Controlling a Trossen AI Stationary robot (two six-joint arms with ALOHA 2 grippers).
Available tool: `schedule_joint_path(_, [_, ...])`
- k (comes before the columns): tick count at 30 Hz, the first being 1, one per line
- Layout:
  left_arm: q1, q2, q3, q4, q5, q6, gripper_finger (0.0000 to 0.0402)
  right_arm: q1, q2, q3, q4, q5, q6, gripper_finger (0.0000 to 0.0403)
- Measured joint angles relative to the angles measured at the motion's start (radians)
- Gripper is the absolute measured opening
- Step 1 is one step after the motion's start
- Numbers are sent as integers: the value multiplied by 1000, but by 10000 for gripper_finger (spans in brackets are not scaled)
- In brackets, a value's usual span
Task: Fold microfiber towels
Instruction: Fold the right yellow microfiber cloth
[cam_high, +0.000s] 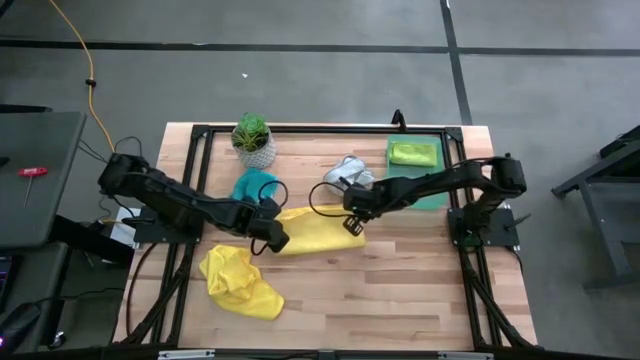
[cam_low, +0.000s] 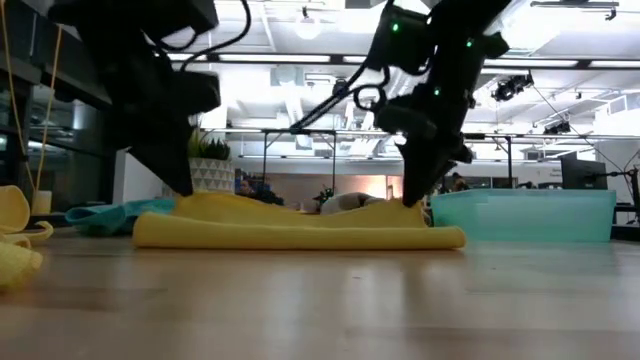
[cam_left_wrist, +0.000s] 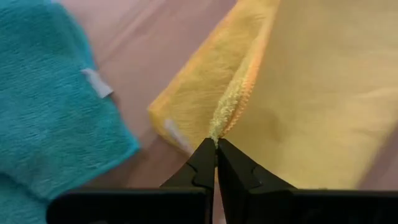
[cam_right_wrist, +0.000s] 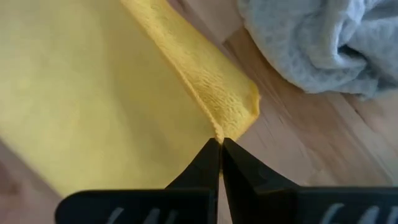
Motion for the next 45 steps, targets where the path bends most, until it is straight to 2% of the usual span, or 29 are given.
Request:
schedule_joint_path(6, [40,6,-1,0,-56,0,0,-19,26,0,22,-1,4,0])
schedule_joint_path(18, [73,6,-1,-15,-63,9,17,-21,26,0,39,29,28,6])
schedule_joint_path(22, [74,6,-1,-86,-102,-4,34,-27,26,0,59,43,26,44])
schedule_joint_path(28, [99,-14,-1,-203,-139,-4,76,-55,23,0,59,81,20,138])
schedule_joint_path(32, [123,-38,-1,-216,-142,53,114,-79,0,0,61,74,-23,190])
schedule_joint_path(35, [141,-70,12,-239,-141,104,143,-87,-36,0,47,71,-64,210])
schedule_joint_path(38, [149,-115,25,-257,-111,140,167,-82,-84,0,48,28,-129,215])
schedule_joint_path(40, [137,-152,23,-240,-68,177,180,-71,-113,0,60,-43,-179,215])
schedule_joint_path(45, [35,-221,-31,-90,45,305,192,0,-143,1,70,-184,-299,216])
